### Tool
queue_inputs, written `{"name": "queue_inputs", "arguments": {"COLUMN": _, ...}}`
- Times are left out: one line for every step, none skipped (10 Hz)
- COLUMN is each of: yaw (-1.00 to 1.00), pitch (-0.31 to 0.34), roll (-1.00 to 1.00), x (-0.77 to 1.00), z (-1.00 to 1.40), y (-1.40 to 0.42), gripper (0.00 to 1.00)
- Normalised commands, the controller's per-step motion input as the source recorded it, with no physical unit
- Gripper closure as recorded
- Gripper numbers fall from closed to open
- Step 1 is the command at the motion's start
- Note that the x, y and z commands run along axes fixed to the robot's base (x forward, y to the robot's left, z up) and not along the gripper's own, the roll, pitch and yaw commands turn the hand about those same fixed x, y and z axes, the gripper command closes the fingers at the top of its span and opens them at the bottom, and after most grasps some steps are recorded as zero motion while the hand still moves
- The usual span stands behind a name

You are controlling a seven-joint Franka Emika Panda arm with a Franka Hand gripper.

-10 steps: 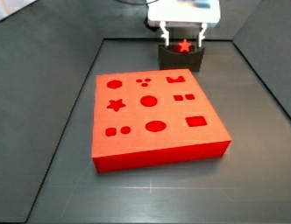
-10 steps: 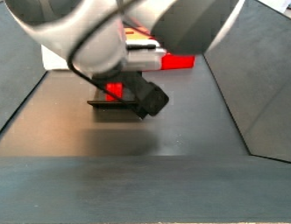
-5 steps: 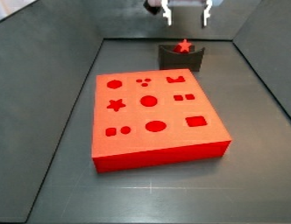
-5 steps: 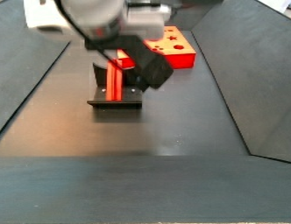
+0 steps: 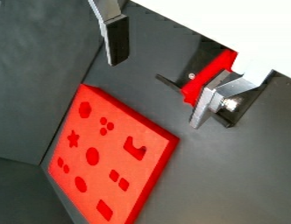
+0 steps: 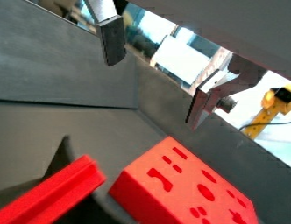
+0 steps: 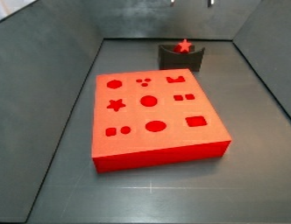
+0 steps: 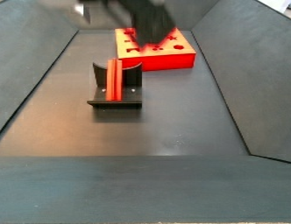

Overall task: Pick up the star object. Move up. Place the star object on the fixture. Regrasp the star object. Move to above the board. Insert the star object.
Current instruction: Regrasp the star object.

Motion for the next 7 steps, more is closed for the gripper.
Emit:
{"name": "queue_inputs", "arguments": {"yaw": 0.02, "pitch": 0.060, "roll": 1.00, "x": -0.11, "z": 0.32, "y": -0.49, "gripper": 0.00}}
{"name": "queue_inputs", "arguments": {"yaw": 0.02, "pitch": 0.056, "roll": 1.00, "x": -0.08, "z": 0.12, "y": -0.33, "gripper": 0.00}}
{"name": "queue_inputs", "arguments": {"yaw": 0.02, "pitch": 0.056, "roll": 1.00, "x": -0.04, "z": 0.05, "y": -0.16, "gripper": 0.00}}
{"name": "queue_inputs", "arguments": {"yaw": 0.02, "pitch": 0.058, "roll": 1.00, "x": -0.02, "z": 0.05, "y": -0.04, "gripper": 0.00}}
{"name": "queue_inputs", "arguments": {"yaw": 0.02, "pitch": 0.057, "roll": 1.00, "x": -0.02, "z": 0.03, "y": -0.04, "gripper": 0.00}}
{"name": "queue_inputs", "arguments": {"yaw": 0.02, "pitch": 0.053, "roll": 1.00, "x": -0.03, "z": 0.01, "y": -0.04, "gripper": 0.00}}
{"name": "queue_inputs", "arguments": {"yaw": 0.02, "pitch": 0.048, "roll": 1.00, "x": -0.04, "z": 0.02, "y": -0.03, "gripper": 0.00}}
